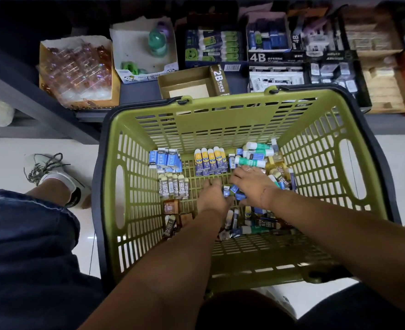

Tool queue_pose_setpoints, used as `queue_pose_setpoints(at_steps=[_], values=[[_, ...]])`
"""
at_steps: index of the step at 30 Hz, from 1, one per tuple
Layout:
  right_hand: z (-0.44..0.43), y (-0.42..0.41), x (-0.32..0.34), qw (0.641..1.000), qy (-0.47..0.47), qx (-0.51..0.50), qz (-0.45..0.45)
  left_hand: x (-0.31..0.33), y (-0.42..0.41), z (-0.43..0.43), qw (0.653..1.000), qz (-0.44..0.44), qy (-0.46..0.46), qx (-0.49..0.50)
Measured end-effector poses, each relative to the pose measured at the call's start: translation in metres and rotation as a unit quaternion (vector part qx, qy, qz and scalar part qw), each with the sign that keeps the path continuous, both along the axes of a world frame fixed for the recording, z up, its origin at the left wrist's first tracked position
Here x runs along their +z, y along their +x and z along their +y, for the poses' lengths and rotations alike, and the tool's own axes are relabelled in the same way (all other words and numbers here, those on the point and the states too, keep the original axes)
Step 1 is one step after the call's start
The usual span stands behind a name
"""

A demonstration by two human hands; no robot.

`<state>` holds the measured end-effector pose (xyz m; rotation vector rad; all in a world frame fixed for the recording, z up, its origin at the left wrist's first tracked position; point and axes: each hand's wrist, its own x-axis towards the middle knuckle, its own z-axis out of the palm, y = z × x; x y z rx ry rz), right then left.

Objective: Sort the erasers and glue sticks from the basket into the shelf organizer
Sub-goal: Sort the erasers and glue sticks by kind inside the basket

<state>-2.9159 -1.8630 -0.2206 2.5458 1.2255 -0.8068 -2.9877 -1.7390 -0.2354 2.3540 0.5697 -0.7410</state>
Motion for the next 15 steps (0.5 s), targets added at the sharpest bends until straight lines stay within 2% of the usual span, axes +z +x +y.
queue_pose_setpoints(at_steps=[4, 9, 12, 15], values=[[-0.001, 0.002, 0.000, 1.000, -0.010, 0.008, 0.008, -0.002, 0.002, -0.006, 0.999, -0.020, 0.003, 0.038], [0.000, 0.005, 0.000, 1.000, 0.005, 0.007, 0.019, -0.005, 0.000, 0.007, 0.994, -0.039, -0.063, 0.077], [0.000, 0.005, -0.001, 0.997, 0.059, -0.048, 0.028, 0.000, -0.001, 0.021, 0.978, -0.028, -0.133, 0.157], [0.004, 0.007, 0.002, 0.989, 0.075, -0.118, 0.051, 0.013, 0.002, 0.034, 0.946, -0.016, -0.205, 0.251]])
